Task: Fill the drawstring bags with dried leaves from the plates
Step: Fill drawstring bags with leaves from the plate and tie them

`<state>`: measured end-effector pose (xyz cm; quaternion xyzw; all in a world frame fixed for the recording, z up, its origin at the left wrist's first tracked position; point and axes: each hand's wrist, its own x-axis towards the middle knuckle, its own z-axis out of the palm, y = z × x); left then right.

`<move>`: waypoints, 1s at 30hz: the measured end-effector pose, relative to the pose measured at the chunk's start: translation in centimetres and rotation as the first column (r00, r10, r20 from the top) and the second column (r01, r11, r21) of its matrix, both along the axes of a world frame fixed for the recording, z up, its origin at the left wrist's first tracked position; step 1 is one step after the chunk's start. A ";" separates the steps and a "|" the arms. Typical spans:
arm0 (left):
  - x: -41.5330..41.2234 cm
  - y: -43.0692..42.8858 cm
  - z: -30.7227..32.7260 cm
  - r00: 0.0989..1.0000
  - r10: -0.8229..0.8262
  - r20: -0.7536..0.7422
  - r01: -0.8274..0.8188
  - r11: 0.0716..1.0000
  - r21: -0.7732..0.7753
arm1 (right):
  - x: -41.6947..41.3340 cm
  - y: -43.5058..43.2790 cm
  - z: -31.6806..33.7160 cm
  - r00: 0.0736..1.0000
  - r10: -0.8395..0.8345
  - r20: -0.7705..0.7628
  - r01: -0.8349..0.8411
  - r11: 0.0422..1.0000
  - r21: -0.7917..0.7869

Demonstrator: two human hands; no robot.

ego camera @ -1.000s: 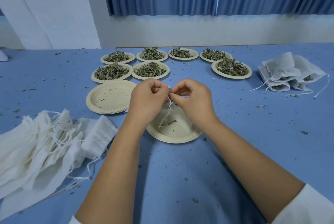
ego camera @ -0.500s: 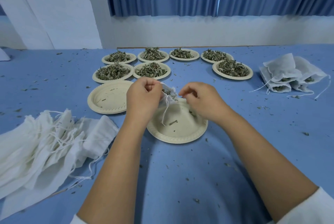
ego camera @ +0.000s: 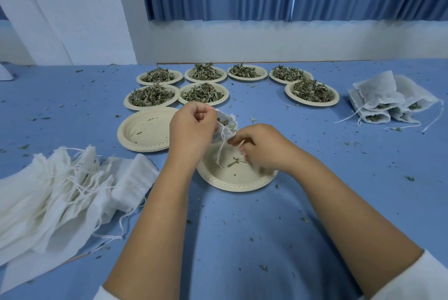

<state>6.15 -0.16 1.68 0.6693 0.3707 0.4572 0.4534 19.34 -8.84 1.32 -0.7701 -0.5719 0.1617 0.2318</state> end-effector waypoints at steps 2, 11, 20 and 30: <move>0.0 0.1 0.0 1.000 0.015 0.006 -0.015 1.000 0.011 | 0.6 -0.2 0.0 0.992 0.003 0.126 0.002 0.999 -0.038; 0.0 0.1 0.1 1.000 0.012 0.028 -0.011 1.000 -0.005 | -0.9 0.2 -1.1 0.988 0.095 0.121 -0.085 0.993 -0.080; 0.0 0.0 0.0 1.000 0.016 0.015 -0.016 1.000 0.006 | -1.5 0.0 -0.9 0.970 0.139 0.200 -0.123 0.988 -0.093; 0.1 0.0 0.0 1.000 0.009 -0.025 -0.009 1.000 -0.010 | 1.3 -0.6 1.6 0.923 -0.129 -0.362 0.297 0.836 0.461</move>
